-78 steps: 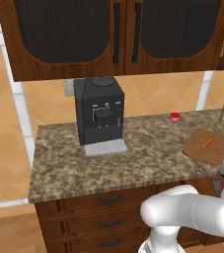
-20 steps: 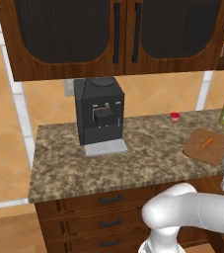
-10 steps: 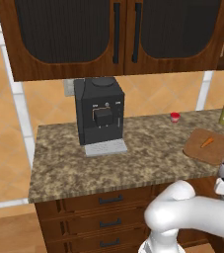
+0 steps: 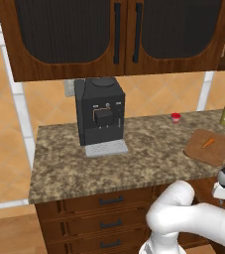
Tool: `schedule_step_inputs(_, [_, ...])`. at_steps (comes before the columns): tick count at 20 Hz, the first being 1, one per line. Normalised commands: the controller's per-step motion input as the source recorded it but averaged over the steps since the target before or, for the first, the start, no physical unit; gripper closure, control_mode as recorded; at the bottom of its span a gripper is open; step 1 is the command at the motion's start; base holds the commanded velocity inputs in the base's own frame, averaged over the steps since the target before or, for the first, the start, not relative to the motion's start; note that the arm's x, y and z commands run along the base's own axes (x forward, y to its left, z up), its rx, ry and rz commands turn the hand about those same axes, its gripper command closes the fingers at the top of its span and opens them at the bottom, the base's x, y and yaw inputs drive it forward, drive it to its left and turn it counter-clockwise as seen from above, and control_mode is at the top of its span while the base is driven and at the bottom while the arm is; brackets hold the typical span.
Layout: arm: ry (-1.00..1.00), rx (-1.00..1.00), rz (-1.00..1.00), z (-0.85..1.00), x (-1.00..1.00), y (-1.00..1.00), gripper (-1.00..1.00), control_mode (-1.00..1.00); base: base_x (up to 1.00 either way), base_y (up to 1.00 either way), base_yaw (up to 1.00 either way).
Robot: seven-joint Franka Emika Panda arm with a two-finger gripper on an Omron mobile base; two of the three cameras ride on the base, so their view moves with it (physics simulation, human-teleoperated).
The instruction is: Place the appropriate cutting tool for cutting the carrot skin on the cutting board.
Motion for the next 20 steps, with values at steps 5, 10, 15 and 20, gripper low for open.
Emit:
schedule_step_inputs(5, [0.0,0.0,-0.01,-0.58,0.0,0.06,1.0,-1.0,0.0,0.0,0.0])
schedule_step_inputs(10, [0.01,0.0,-0.02,-0.19,-0.3,0.2,1.0,-1.0,0.0,0.0,0.0])
schedule_step_inputs(15, [0.01,0.0,-0.06,0.08,-0.6,0.11,1.0,-1.0,0.0,0.0,0.0])
schedule_step_inputs(20, [0.0,0.0,-0.09,0.87,-0.86,0.07,1.0,-1.0,0.0,0.0,0.0])
